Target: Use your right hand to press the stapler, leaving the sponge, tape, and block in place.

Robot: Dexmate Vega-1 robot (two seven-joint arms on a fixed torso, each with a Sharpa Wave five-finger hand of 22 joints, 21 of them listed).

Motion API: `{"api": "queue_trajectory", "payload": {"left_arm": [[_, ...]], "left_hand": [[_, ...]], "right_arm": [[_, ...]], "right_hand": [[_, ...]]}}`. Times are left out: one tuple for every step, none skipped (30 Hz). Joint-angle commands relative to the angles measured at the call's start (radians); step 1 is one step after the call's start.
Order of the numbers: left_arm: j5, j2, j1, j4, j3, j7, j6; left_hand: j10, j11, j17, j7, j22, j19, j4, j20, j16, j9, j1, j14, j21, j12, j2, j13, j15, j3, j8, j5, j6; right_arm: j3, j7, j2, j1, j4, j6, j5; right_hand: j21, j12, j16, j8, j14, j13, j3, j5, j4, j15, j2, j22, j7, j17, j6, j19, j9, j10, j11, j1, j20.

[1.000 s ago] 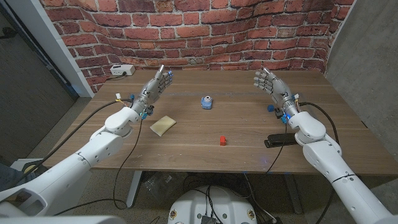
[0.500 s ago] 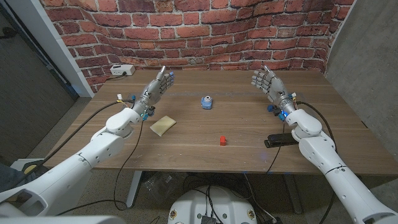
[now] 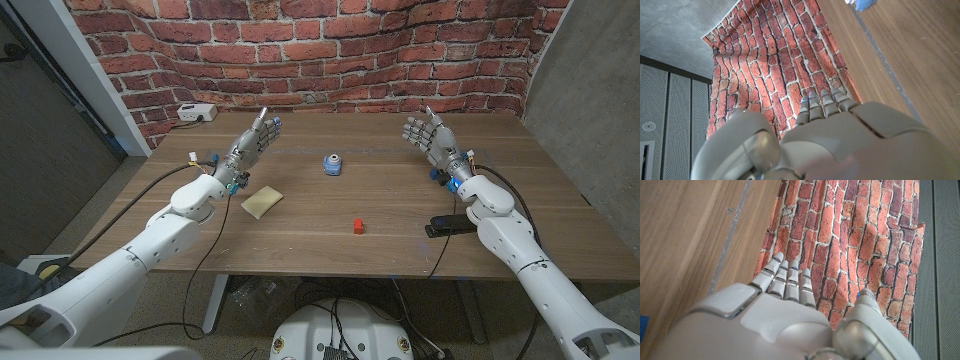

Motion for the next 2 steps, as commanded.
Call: {"api": "queue_trajectory", "payload": {"left_arm": [[0.002, 0.000, 0.001, 0.001, -0.005, 0.007, -0.002], [0.003, 0.000, 0.000, 0.001, -0.005, 0.008, -0.002]], "left_hand": [[0.003, 0.002, 0.004, -0.002, 0.006, 0.009, 0.002, 0.002, -0.001, 0.003, -0.001, 0.002, -0.007, -0.005, 0.002, 0.002, 0.006, -0.008, 0.001, -0.005, 0.008], [0.004, 0.003, 0.004, -0.002, 0.006, 0.009, 0.002, 0.002, -0.001, 0.003, -0.001, 0.002, -0.007, -0.004, 0.002, 0.002, 0.006, -0.008, 0.001, -0.005, 0.008]], "right_arm": [[-0.011, 0.017, 0.011, 0.031, 0.050, 0.003, 0.017], [-0.012, 0.018, 0.011, 0.033, 0.053, 0.004, 0.014]], "right_hand": [[0.002, 0.005, 0.009, 0.002, 0.000, 0.003, -0.003, 0.006, 0.001, 0.000, 0.001, 0.000, 0.000, 0.001, -0.001, -0.006, 0.002, -0.001, 0.001, -0.008, 0.001], [0.003, 0.006, 0.010, 0.003, 0.001, 0.003, -0.003, 0.006, 0.001, 0.000, 0.000, 0.000, -0.002, 0.001, -0.001, -0.005, 0.002, -0.001, 0.001, -0.009, 0.001]]}}
